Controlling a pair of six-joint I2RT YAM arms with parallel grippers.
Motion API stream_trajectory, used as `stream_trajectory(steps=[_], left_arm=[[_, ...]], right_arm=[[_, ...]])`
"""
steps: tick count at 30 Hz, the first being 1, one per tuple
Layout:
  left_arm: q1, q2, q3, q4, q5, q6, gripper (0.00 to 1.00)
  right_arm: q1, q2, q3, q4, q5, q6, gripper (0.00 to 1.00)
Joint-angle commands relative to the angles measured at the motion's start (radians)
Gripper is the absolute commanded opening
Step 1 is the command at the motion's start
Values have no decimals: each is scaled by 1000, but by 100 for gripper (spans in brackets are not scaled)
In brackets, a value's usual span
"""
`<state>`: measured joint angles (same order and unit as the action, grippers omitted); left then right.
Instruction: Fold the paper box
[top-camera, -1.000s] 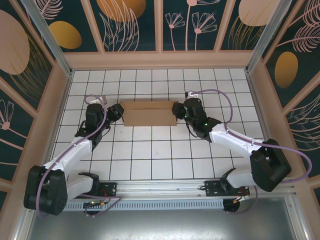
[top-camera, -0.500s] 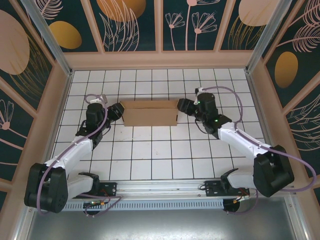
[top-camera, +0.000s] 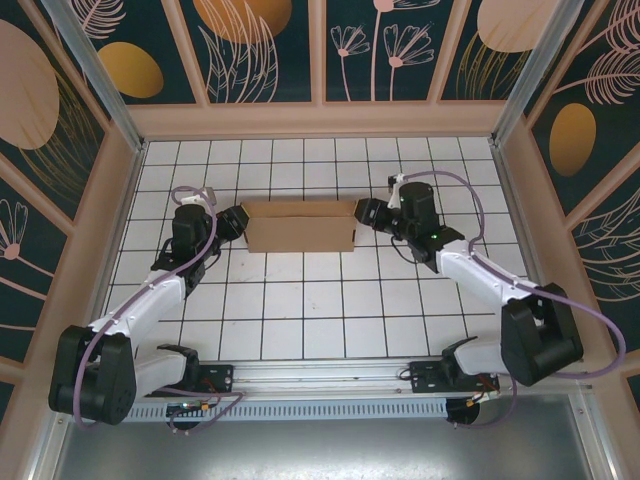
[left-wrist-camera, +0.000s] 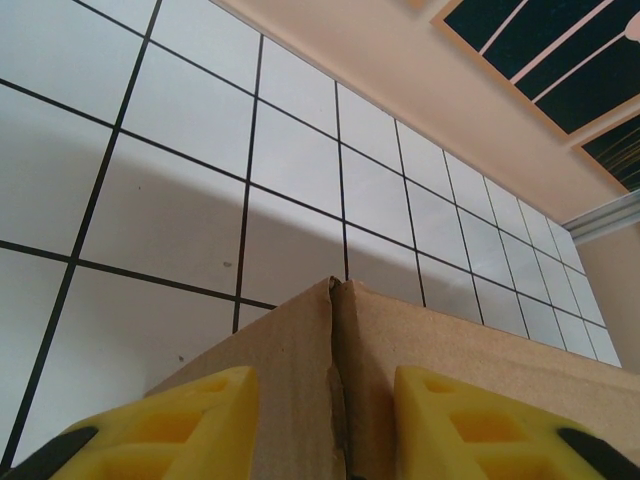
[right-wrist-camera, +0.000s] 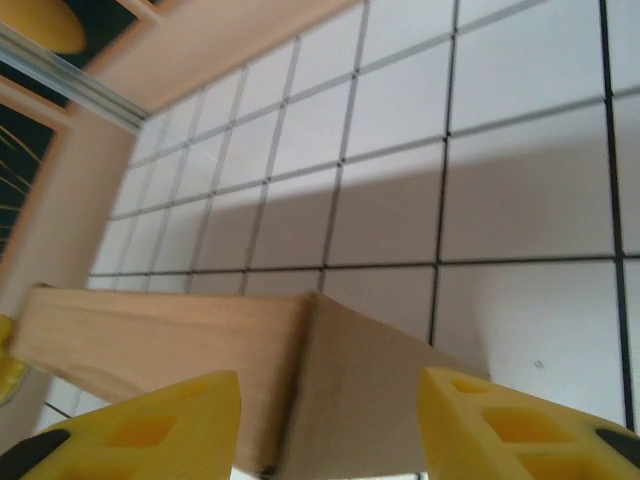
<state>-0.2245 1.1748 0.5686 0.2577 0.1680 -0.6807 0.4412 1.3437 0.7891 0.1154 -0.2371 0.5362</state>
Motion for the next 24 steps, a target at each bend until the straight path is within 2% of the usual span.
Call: stream_trajectory(steps=[1, 5, 11, 16, 20, 24], left_arm=[[-5, 41, -31, -124, -2, 32, 40], [-6, 53, -76, -85, 23, -2, 40], [-6, 44, -77, -93, 16, 8, 39], [-6, 44, -59, -110, 10, 27, 38], [-6, 48, -58, -109, 13, 30, 38], [-6, 51, -58, -109, 10, 36, 38]], right_arm=[[14, 58, -28, -11, 17, -11, 48], [21, 78, -61, -20, 50, -16, 46], [21, -16, -38, -54, 116, -40, 45], [19, -67, 27, -39, 73, -45, 51], [19, -32, 65, -11, 7, -25, 57], [22, 27, 48, 30, -20, 1, 54]])
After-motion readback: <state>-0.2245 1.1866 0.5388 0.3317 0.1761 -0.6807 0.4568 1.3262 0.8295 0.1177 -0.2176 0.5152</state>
